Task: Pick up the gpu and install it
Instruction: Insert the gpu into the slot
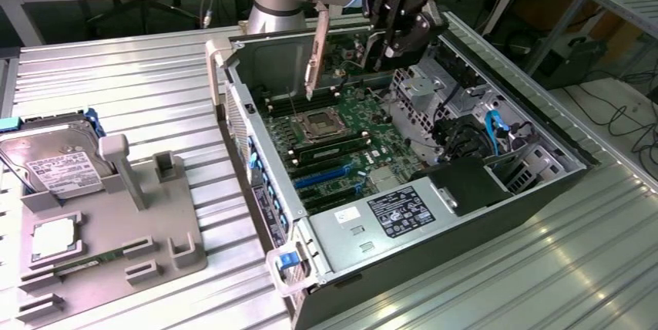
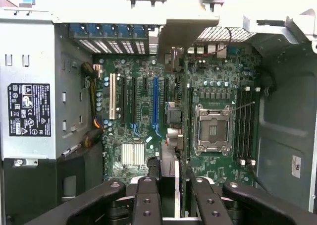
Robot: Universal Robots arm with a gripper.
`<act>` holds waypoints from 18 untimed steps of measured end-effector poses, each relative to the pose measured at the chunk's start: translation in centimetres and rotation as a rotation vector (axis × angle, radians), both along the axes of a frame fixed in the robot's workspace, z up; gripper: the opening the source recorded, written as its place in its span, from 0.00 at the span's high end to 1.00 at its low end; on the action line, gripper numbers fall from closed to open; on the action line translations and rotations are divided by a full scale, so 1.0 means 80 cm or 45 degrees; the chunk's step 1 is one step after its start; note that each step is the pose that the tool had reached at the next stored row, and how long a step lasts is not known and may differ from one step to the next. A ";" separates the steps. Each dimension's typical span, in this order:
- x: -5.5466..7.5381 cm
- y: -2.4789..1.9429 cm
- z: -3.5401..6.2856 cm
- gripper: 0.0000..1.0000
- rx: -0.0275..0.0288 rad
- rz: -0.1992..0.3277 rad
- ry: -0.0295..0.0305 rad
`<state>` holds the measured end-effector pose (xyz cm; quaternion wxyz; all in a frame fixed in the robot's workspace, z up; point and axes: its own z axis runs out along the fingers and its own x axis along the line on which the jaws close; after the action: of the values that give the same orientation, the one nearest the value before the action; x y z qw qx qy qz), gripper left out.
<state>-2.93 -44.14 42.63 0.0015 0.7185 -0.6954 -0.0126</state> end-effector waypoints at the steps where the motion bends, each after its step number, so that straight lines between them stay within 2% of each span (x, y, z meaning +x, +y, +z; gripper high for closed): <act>1: 0.000 0.0000 -0.009 0.72 -0.0001 0.000 -0.0119; 2: 0.000 -0.0001 -0.015 0.72 -0.0002 0.003 -0.0157; 6: 0.000 -0.0001 -0.038 0.72 -0.0001 0.020 -0.0156; 18: 0.000 -0.0001 -0.047 0.72 -0.0001 0.027 -0.0156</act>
<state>-2.94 -44.14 38.90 -0.0026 0.7260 -0.6876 -0.0081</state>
